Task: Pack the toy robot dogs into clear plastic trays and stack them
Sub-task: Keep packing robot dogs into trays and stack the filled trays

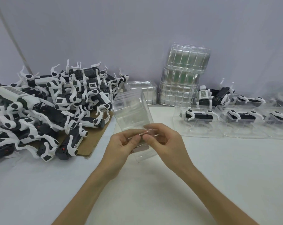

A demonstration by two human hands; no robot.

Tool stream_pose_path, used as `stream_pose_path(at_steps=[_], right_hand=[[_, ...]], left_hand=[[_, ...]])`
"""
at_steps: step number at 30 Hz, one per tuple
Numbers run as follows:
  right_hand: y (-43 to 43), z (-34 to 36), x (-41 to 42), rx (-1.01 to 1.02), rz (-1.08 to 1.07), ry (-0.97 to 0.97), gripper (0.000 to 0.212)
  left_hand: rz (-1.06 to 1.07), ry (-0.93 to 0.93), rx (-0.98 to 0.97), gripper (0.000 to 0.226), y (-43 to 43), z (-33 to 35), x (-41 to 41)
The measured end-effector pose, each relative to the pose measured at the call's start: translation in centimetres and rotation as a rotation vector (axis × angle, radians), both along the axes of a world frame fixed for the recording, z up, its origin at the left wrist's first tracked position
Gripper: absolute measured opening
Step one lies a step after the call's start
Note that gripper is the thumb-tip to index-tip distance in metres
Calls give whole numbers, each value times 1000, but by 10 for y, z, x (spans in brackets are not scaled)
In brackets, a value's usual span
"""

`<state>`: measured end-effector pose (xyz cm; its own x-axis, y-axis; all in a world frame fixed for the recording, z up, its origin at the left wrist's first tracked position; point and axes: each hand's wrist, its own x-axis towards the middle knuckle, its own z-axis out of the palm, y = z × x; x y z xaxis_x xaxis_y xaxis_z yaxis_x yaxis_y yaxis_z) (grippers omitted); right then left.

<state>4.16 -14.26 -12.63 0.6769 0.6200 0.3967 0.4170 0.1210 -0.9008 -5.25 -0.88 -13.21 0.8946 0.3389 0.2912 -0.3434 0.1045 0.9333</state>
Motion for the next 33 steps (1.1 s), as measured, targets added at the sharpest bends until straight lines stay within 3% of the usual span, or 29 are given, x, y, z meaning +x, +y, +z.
stream_pose_path(at_steps=[6, 16, 19, 22, 24, 28, 31, 33], right_hand=[[2, -1, -4, 0, 41, 4, 32], [3, 0, -6, -14, 60, 21, 32], [1, 0, -6, -8, 34, -34, 35], [0, -3, -3, 13, -18, -99, 44], [-1, -2, 0, 14, -22, -102, 48], [0, 0, 1, -5, 9, -84, 48], [-1, 1, 4, -15, 5, -100, 50], [-2, 5, 8, 19, -25, -141, 49]], left_hand=[[139, -4, -54, 9, 0, -4, 0], [261, 79, -47, 21, 4, 3, -1], [162, 96, -22, 16, 6, 2, -2], [-48, 25, -37, 30, -1, -2, -1], [-76, -2, -43, 29, -6, -3, 1], [105, 35, -91, 15, -4, 1, 0], [298, 75, -54, 18, -1, 4, 0], [319, 79, -28, 20, -1, 6, 1]])
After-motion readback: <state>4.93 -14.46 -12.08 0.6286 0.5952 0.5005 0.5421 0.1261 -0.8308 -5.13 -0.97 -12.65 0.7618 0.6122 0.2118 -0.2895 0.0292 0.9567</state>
